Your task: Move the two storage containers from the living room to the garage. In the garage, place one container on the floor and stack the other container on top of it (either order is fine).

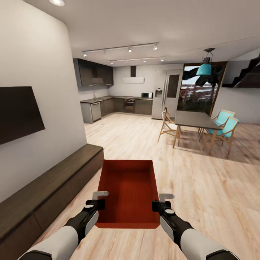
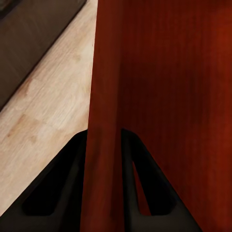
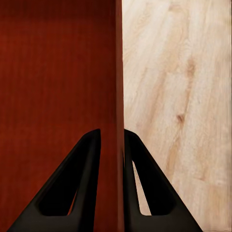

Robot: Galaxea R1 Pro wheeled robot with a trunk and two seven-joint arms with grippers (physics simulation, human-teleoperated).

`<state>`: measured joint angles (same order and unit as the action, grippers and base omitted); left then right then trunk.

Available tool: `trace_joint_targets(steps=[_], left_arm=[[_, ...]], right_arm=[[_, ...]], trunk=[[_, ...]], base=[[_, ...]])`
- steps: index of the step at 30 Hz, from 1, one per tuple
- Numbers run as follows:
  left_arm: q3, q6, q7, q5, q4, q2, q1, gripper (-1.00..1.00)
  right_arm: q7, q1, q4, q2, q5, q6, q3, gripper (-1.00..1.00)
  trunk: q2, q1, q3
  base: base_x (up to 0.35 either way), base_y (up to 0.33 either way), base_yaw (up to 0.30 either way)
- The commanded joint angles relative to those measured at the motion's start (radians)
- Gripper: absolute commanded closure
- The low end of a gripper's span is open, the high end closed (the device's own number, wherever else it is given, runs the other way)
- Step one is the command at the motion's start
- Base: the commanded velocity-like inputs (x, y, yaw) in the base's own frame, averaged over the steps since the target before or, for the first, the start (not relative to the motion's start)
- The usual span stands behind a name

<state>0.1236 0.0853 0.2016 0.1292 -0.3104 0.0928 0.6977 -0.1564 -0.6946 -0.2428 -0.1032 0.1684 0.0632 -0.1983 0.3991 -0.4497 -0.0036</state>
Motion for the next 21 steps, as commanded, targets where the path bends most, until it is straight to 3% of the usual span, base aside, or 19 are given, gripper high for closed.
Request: trace_joint_targets(steps=[1, 21], left_arm=[[-0.065, 0.007, 0.007, 0.012, -0.016, -0.002, 0.0, 1.0], [-0.063, 0.005, 0.007, 0.012, -0.016, -0.001, 0.0, 1.0]], right_arm=[[-0.043, 0.0, 0.01, 0.007, 0.014, 0.006, 0.019, 1.0], [-0.043, 0.0, 0.01, 0.008, 0.014, 0.006, 0.019, 1.0]], trunk=[[0.001, 0.0, 0.0], [0.001, 0.0, 0.0]], base=[[0.0, 0.0, -0.244], [0.0, 0.0, -0.244]])
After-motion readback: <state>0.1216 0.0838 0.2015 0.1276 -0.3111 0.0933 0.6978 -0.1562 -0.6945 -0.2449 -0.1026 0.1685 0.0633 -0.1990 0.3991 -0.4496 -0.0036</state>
